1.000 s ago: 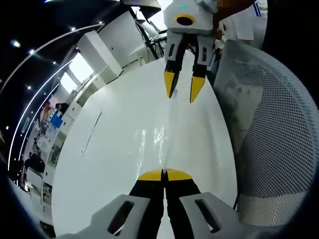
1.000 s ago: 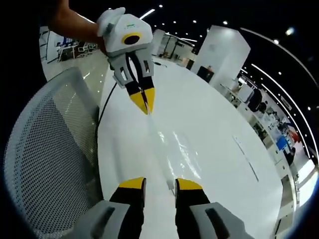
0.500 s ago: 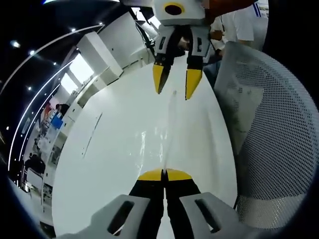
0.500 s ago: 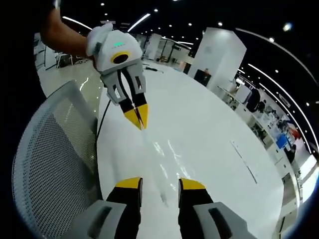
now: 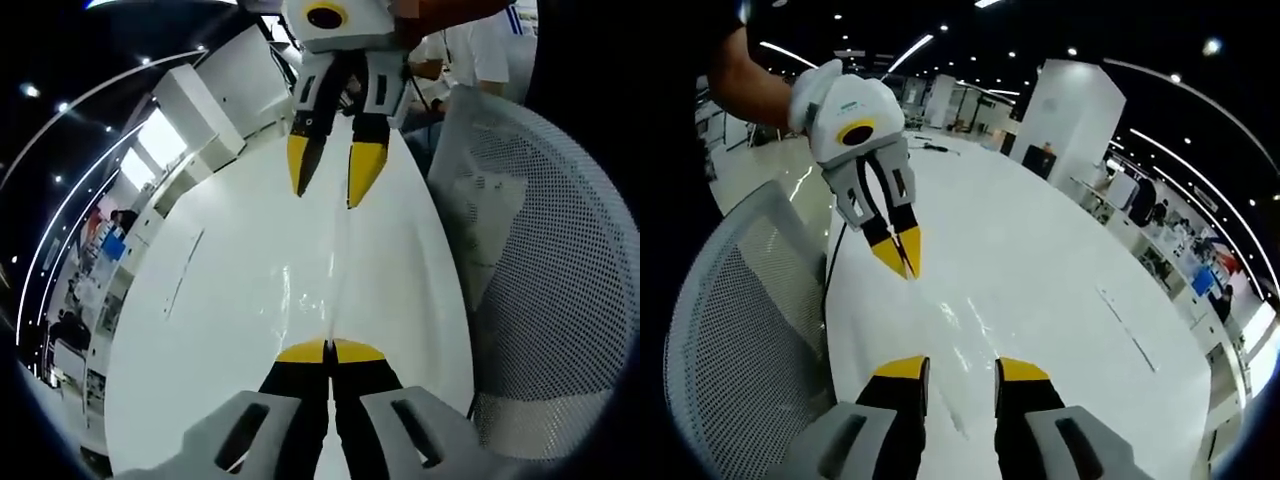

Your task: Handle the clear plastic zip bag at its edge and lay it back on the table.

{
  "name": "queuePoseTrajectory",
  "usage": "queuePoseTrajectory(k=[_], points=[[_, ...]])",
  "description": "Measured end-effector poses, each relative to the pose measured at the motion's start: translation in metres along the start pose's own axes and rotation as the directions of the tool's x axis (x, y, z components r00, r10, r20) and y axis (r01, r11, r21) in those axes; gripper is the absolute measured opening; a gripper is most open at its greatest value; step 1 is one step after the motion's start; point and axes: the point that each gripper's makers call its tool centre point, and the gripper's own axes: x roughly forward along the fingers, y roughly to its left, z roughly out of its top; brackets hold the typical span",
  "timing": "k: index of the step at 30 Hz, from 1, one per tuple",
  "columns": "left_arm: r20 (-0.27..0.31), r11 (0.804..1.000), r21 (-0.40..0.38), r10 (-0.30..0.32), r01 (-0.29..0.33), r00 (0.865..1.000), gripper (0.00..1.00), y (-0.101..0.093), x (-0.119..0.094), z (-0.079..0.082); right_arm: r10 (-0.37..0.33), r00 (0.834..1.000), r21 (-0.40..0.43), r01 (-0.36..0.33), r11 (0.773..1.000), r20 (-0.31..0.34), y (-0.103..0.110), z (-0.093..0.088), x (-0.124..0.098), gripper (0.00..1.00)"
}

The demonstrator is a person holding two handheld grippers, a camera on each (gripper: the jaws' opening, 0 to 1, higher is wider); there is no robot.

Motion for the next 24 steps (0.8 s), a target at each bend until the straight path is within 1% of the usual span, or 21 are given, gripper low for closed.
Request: queuePoseTrajectory(k=[8,17,19,21,24], points=[[0.002,1.0,-0.004,-0.002,0.002,1.0,0.0,-0.002,0.0,0.001,0.011,1.0,0.009,-0.011,1.0,0.001,0.002,0.001,0.009,0.23],[0.02,1.0,-0.024,0.0,0.001,1.0,0.0,-0.004,-0.001,0.009,0.035,0.999,0.022,-0.034,0.999,-0.018,0.009,-0.007,0.02,0.22],[0.026,1.0,-0.029,0.003,-0.003,1.0,0.0,-0.003,-0.002,0.01,0.037,0.999,0.024,-0.036,0.999,-0.023,0.011,-0.008,0.021,0.2],[0.03,0.999,-0.031,0.007,-0.006,1.0,0.0,-0.003,-0.003,0.012,0.043,0.999,0.027,-0.042,0.999,-0.025,0.013,-0.009,0.023,0.16],[0.037,0.999,-0.038,0.009,-0.007,0.999,0.0,-0.003,-0.003,0.014,0.05,0.998,0.032,-0.049,0.998,-0.031,0.015,-0.012,0.025,0.15]])
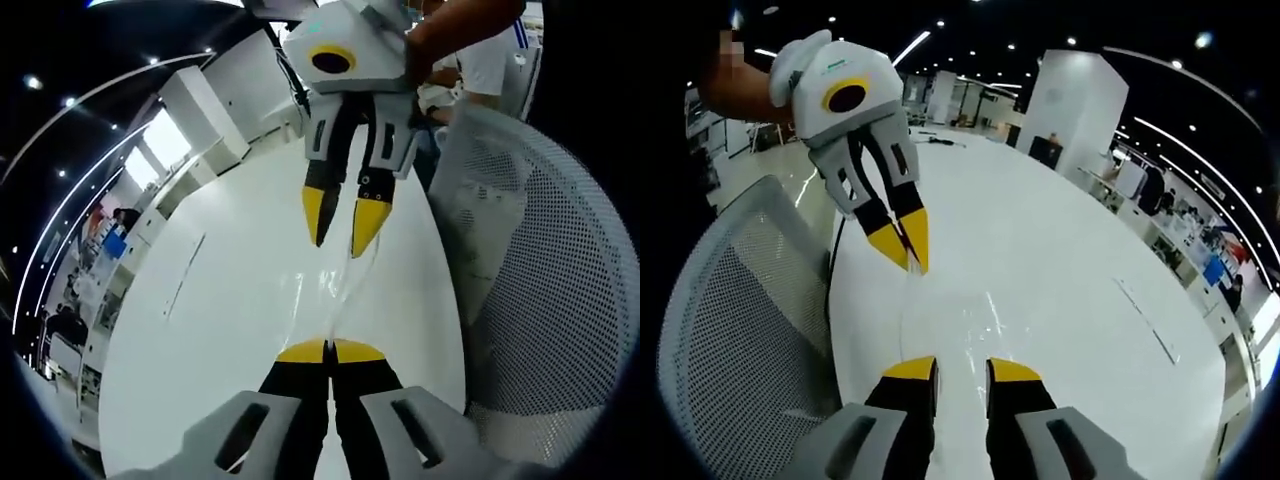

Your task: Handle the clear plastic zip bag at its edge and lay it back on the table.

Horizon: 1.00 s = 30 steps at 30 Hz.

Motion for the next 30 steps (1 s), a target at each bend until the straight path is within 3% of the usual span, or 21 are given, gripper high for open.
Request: queuePoseTrajectory(k=[6,12,23,30], points=[[0.01,1.0,-0.004,0.002,-0.002,1.0,0.0,0.002,0.0,0.001,0.005,1.0,-0.008,-0.005,1.0,0.002,0.004,-0.001,0.001,0.0],[0.008,1.0,-0.008,-0.012,0.013,1.0,0.0,0.001,0.001,0.0,0.012,1.0,-0.028,-0.013,1.0,-0.012,0.008,-0.003,0.003,0.0],[0.074,0.999,-0.03,-0.01,0.012,0.997,0.05,0.003,-0.008,0.01,0.021,0.999,-0.04,-0.022,0.999,-0.028,0.01,-0.007,0.005,0.0],[0.087,0.999,0.007,-0.033,0.033,0.996,0.07,-0.003,-0.01,0.016,0.023,0.999,-0.042,-0.025,0.999,-0.035,0.007,-0.007,0.005,0.0]])
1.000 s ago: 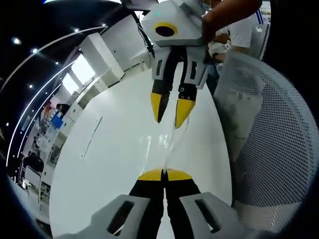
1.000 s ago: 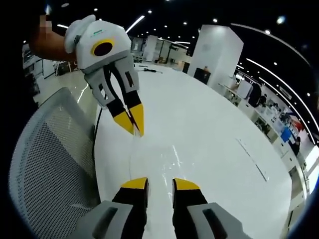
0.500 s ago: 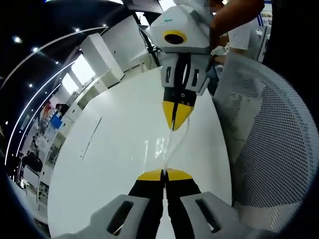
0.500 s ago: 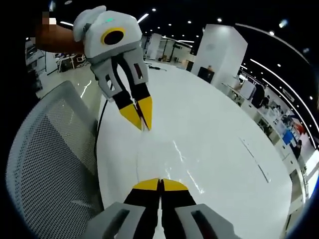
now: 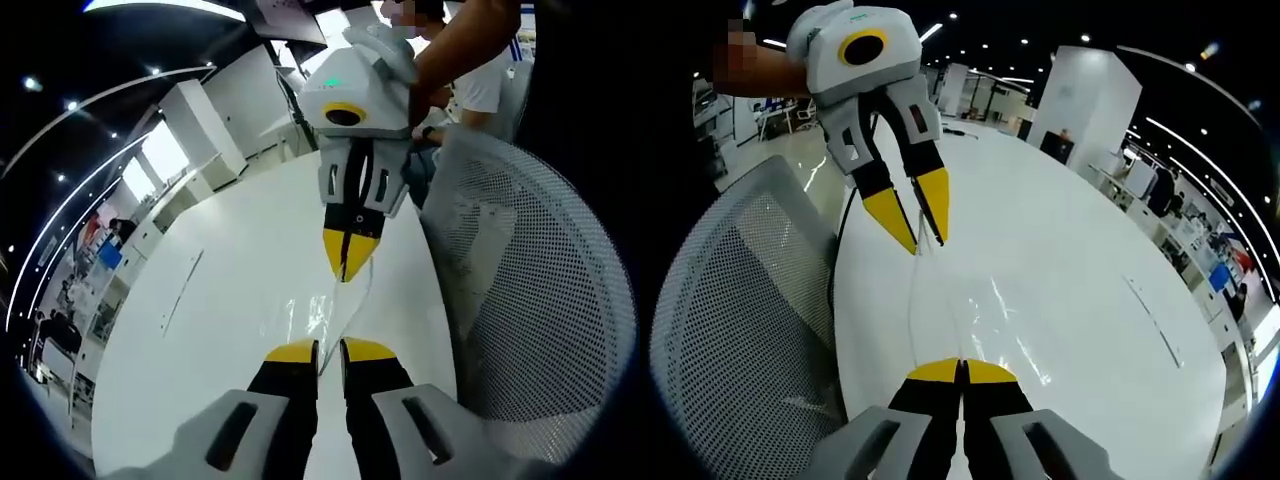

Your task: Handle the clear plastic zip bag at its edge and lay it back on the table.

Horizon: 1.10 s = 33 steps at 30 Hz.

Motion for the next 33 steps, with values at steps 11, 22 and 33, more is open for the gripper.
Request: queuePoseTrajectory(k=[11,22,33], points=[[0.038,1.0,0.019,-0.013,0.012,0.999,0.1,-0.004,-0.002,0.014,0.003,1.0,0.001,-0.003,1.0,-0.013,-0.003,-0.004,0.003,0.0],[0.052,0.998,0.044,-0.047,0.044,0.998,0.11,-0.013,0.01,0.024,-0.002,1.0,0.026,0.003,1.0,-0.018,-0.006,0.0,0.005,0.0],[0.04,0.996,0.065,-0.062,0.059,0.997,0.11,-0.022,0.026,0.025,-0.005,1.0,0.064,0.006,0.998,-0.012,-0.008,0.005,0.004,0.0]])
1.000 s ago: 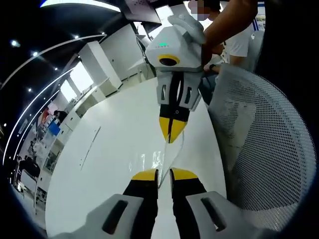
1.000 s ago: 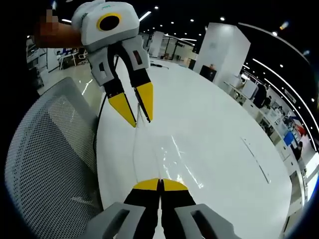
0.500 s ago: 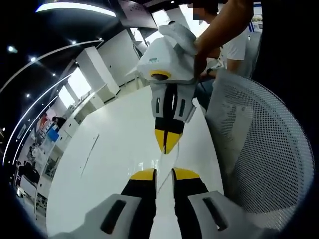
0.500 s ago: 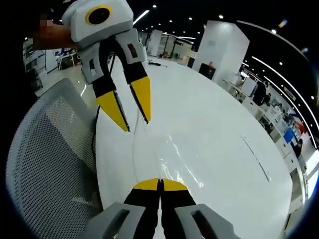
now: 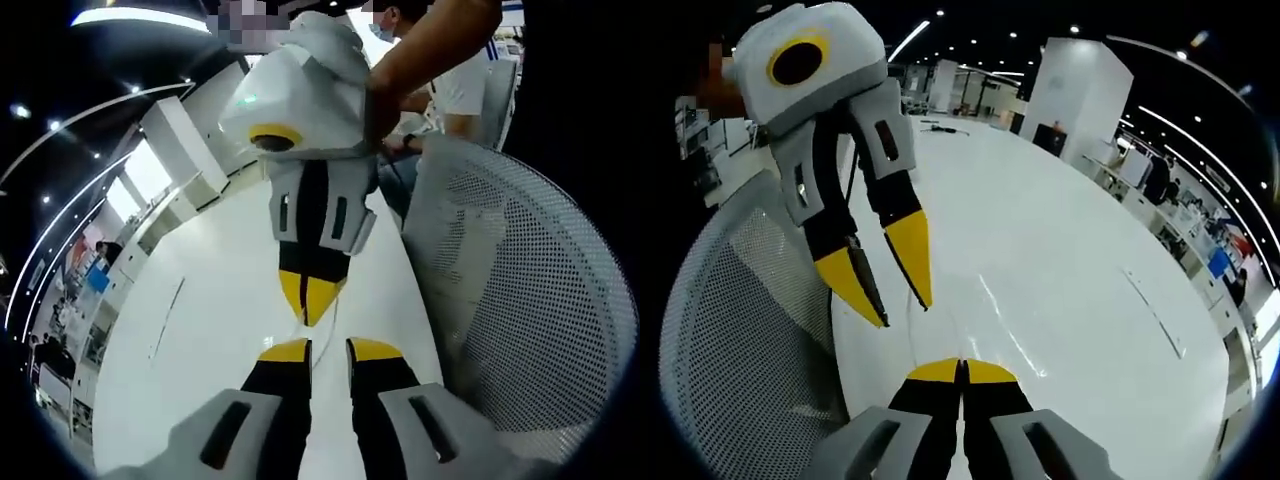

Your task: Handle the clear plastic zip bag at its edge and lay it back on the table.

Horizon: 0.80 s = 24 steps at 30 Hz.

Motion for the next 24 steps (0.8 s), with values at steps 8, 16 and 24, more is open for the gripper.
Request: queuePoseTrajectory(k=[8,16,24], points=[[-0.05,0.996,0.082,0.041,-0.037,0.998,0.08,0.002,0.008,-0.007,-0.008,1.0,0.025,0.008,1.0,0.011,0.0,0.007,-0.002,0.0],[-0.081,0.991,0.13,0.055,-0.045,0.995,0.0,-0.002,0.012,-0.013,-0.038,0.999,0.058,0.036,0.998,0.027,-0.007,0.017,-0.008,0.0],[-0.09,0.99,0.129,0.06,-0.048,0.994,0.0,-0.004,0.012,-0.014,-0.075,0.996,0.079,0.071,0.994,0.048,-0.014,0.024,-0.014,0.0]])
